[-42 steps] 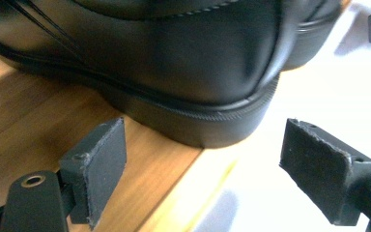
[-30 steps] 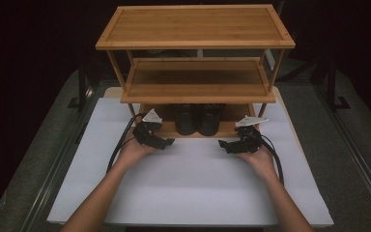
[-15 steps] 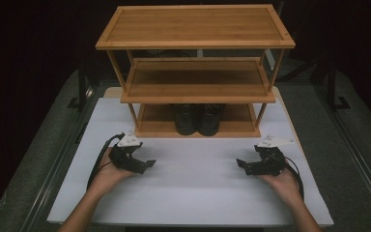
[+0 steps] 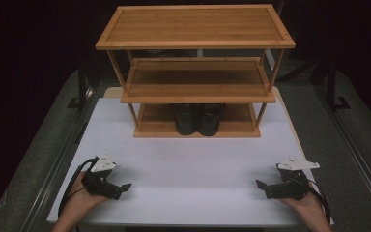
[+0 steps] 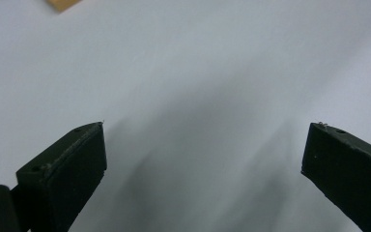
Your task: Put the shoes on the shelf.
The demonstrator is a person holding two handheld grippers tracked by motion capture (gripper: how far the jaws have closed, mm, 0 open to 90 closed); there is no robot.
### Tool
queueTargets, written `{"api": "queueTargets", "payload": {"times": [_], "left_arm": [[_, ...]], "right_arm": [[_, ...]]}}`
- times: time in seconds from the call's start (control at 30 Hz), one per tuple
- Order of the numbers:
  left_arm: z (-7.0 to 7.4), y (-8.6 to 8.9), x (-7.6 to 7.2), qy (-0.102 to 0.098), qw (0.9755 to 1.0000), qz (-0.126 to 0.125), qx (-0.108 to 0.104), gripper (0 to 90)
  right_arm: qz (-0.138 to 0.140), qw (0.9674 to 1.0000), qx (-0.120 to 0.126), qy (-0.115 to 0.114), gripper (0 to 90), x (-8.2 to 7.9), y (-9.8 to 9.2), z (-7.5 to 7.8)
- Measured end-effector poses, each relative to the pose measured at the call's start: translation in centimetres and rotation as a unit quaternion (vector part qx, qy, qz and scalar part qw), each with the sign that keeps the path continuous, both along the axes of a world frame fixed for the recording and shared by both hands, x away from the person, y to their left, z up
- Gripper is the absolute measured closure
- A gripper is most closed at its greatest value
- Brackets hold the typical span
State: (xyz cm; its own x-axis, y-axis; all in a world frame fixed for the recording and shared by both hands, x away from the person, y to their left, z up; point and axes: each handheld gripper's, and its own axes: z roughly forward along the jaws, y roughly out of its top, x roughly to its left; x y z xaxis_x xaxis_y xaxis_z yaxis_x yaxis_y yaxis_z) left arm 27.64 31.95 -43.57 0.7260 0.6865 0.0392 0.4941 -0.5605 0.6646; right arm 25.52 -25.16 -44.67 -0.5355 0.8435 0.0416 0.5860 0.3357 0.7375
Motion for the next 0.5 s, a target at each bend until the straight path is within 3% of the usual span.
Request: {"api": "queueTargets", "payload": {"times": [0.2,0.33,0.5], "left_arm": [[-0.8,0.9,-1.0,0.004,0.9999,0.009,0.003,0.0],[-1.4,1.4,-1.4,-0.001,0.9998,0.010,-0.017,0.0],[-1.5,1.4,-1.4,-0.001,0.9998,0.010,-0.018,0.0]], "right_arm": [[-0.003,0.9999,-0.008,0.008,2.2,-1.1,-0.6,-0.6],[-0.001,0.9995,-0.024,0.022,2.0,-1.0,-0.3,-1.1],[-0.001,0.9994,-0.027,0.022,2.0,-1.0,-0.3,-1.1]]}}
